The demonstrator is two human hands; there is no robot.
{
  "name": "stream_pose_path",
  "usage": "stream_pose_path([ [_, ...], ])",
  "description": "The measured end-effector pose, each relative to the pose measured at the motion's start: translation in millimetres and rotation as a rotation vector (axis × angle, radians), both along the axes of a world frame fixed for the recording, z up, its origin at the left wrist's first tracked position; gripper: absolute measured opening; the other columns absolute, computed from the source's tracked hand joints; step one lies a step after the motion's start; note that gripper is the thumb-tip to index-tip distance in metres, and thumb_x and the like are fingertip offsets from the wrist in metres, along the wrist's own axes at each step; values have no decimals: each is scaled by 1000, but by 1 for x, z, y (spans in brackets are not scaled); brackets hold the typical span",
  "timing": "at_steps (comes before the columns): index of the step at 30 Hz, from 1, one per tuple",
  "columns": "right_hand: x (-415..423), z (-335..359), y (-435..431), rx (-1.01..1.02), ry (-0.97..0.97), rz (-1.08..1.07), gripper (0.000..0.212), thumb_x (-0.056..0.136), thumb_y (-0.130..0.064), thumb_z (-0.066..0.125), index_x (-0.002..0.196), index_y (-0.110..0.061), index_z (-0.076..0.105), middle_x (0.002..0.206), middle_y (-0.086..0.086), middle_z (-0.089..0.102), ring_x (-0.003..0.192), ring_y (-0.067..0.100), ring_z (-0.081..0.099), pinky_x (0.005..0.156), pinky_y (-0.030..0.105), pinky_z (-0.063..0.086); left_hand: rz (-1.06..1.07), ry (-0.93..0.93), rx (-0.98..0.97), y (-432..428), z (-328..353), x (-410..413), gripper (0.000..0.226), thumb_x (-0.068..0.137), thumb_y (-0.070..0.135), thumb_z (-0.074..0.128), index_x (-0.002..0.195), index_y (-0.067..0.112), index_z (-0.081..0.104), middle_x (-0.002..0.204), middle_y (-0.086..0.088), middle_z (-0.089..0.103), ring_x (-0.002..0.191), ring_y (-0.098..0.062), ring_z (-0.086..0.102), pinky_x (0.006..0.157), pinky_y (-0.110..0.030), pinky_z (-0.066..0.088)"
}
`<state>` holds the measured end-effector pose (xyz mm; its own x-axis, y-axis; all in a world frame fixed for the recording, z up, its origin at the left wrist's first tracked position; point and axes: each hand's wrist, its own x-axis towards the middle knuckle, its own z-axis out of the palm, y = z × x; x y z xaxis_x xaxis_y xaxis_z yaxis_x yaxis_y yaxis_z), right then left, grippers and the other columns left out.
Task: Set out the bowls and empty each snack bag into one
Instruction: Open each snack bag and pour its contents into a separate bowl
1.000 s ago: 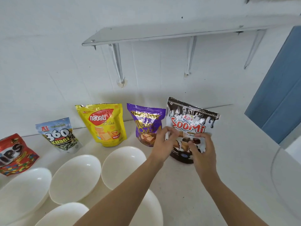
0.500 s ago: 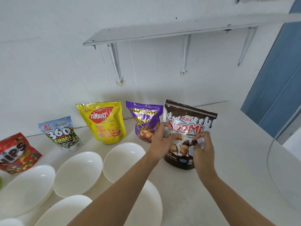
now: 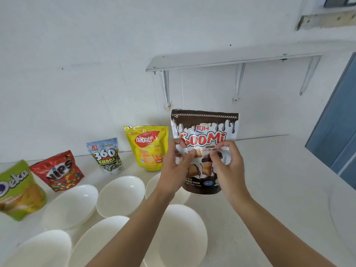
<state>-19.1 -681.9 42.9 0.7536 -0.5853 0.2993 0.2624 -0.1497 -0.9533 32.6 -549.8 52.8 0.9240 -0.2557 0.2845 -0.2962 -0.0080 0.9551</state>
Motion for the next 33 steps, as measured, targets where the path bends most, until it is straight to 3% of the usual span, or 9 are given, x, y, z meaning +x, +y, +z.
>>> stream_pose_path([
  [2, 6, 13, 13, -18, -35, 38, 15, 96, -10, 65, 99, -17, 53, 113, -14, 67, 99, -4, 67, 64, 16, 56, 56, -14, -9, 18, 14, -2, 13, 101, 21, 64, 105, 29, 54, 91, 28, 68, 106, -11, 64, 82, -52, 62],
  [7, 23, 36, 55, -29, -65, 202, 15, 93, -11, 68, 96, -19, 56, 114, -9, 68, 108, 7, 65, 72, 25, 62, 237, -92, 40, 78, 37, -5, 5, 102, 21, 62, 103, 24, 59, 88, 22, 71, 89, 4, 63, 89, -47, 59],
  [11, 38, 46, 100, -81, -44, 383, 16, 91, -11, 72, 94, -18, 59, 108, -18, 66, 106, 0, 62, 74, 23, 61, 375, -89, 37, 135, 48, -18, 4, 102, 16, 61, 105, 13, 60, 90, 10, 72, 83, 7, 70, 59, -19, 56],
  [15, 51, 46, 156, -151, -47, 522, 22, 86, -9, 75, 83, -24, 59, 96, -21, 68, 104, -9, 61, 88, 32, 57, 494, -29, 66, 200, 53, -31, 8, 101, 19, 64, 108, 16, 60, 93, 12, 72, 81, 4, 70, 58, -32, 60],
  [17, 56, 45, 191, -146, -41, 599, 21, 86, -8, 75, 84, -23, 59, 97, -21, 69, 104, -11, 61, 89, 35, 58, 572, -15, 29, 235, 52, -35, 8, 99, 17, 66, 105, 18, 61, 89, 21, 72, 85, -1, 71, 58, -25, 60],
  [20, 61, 46, 244, -122, -28, 680, 17, 87, -8, 73, 90, -17, 59, 105, -20, 67, 109, -4, 62, 87, 35, 60, 676, 27, -30, 280, 49, -41, 10, 97, 19, 69, 105, 22, 63, 103, 9, 73, 93, -13, 74, 62, -30, 62],
  [25, 72, 48, 335, -106, -11, 809, 16, 90, -11, 72, 93, -20, 59, 109, -21, 64, 111, 5, 62, 85, 30, 61, 786, 6, -20, 361, 51, -49, 14, 99, 17, 66, 106, 28, 61, 105, 2, 72, 88, -18, 74, 59, -35, 62],
  [29, 84, 46, 400, -115, -18, 867, 20, 90, -13, 72, 89, -27, 58, 109, -23, 64, 112, 8, 62, 90, 41, 60, 809, 21, -71, 423, 55, -48, 29, 97, 14, 68, 108, 39, 57, 105, -5, 68, 95, -29, 73, 61, -43, 64],
  [33, 98, 45, 459, -164, -27, 909, 16, 91, -14, 72, 93, -23, 58, 104, -27, 63, 103, -6, 60, 86, 27, 60, 836, 34, -87, 484, 52, -40, 30, 97, 12, 67, 107, 38, 56, 105, -5, 68, 98, -32, 73, 65, -46, 64],
])
